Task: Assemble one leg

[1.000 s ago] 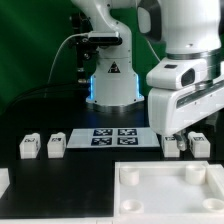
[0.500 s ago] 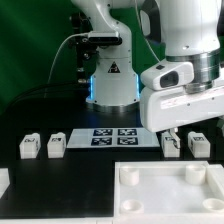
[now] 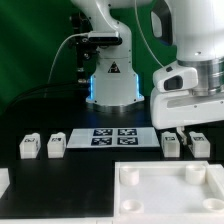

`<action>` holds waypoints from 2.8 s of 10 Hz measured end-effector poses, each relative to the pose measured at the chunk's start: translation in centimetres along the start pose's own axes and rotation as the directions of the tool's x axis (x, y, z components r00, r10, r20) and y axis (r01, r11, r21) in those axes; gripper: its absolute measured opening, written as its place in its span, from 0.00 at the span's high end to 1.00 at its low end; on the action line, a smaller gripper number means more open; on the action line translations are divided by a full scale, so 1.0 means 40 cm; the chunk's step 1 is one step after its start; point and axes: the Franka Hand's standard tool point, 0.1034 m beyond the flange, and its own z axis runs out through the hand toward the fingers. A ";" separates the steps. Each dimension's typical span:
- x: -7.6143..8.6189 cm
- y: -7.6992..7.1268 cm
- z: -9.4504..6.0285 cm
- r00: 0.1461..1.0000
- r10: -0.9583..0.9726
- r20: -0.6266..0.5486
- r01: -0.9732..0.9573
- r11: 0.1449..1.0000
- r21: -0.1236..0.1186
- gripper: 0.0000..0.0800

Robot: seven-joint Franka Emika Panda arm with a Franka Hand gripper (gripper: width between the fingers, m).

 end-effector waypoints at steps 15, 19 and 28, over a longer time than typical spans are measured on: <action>-0.086 -0.003 0.086 0.752 0.039 0.658 -0.031 0.999 -0.024 0.19; -0.092 -0.005 0.095 0.748 0.036 0.662 -0.026 0.999 -0.026 0.19; -0.092 -0.005 0.094 0.748 0.036 0.663 -0.025 0.999 -0.026 0.64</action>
Offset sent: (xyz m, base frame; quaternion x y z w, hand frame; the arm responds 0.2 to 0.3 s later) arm -0.0010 -0.0022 -0.0062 -0.0043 -0.2026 0.0464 0.9781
